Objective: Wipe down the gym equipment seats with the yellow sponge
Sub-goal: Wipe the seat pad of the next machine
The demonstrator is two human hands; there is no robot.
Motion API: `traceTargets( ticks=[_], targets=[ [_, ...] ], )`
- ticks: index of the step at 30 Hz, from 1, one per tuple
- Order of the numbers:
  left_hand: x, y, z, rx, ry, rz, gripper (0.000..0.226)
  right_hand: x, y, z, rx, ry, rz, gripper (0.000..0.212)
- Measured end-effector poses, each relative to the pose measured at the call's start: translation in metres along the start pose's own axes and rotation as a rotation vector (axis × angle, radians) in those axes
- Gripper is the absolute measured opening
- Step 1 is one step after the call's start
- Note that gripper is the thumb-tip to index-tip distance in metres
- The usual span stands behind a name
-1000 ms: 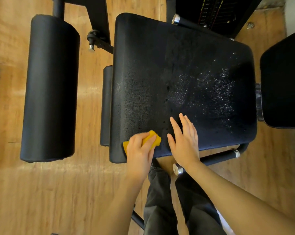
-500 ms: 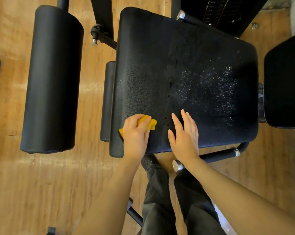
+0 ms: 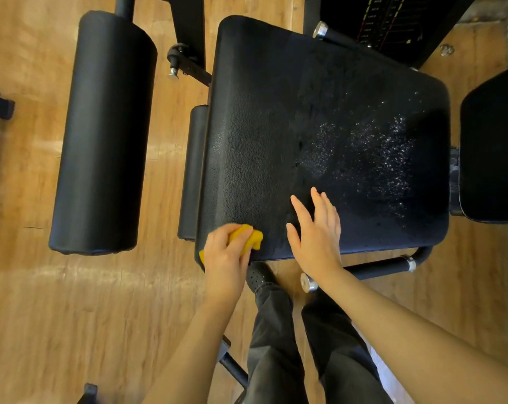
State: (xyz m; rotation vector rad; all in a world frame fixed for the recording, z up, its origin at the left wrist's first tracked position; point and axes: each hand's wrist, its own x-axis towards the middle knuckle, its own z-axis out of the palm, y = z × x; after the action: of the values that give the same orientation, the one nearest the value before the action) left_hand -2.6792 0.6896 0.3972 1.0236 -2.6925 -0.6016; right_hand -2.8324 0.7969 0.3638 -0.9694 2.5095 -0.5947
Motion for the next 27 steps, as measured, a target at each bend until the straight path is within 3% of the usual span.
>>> traceTargets(
  ticks=[4, 7, 17, 23, 27],
  targets=[
    [0.042, -0.008, -0.003, 0.024, 0.054, -0.037, 0.033, -0.005, -0.021, 0.006, -0.005, -0.042, -0.11, 0.05],
    [0.046, -0.012, -0.007, 0.047, 0.046, -0.03, 0.032, -0.006, -0.031, 0.012, -0.023, -0.037, -0.08, 0.05],
    [-0.06, -0.023, -0.017, -0.036, 0.043, -0.151, 0.041, -0.005, -0.028, 0.015, -0.053, -0.033, -0.072, 0.054],
    [-0.001, -0.022, -0.018, -0.102, 0.173, -0.231, 0.026, -0.006, -0.029, 0.016, -0.061, -0.005, -0.078, 0.053],
    [0.028, -0.033, -0.02, -0.133, 0.169, -0.367, 0.029, -0.008, -0.029, 0.016, -0.05, -0.003, -0.075, 0.053]
  ],
)
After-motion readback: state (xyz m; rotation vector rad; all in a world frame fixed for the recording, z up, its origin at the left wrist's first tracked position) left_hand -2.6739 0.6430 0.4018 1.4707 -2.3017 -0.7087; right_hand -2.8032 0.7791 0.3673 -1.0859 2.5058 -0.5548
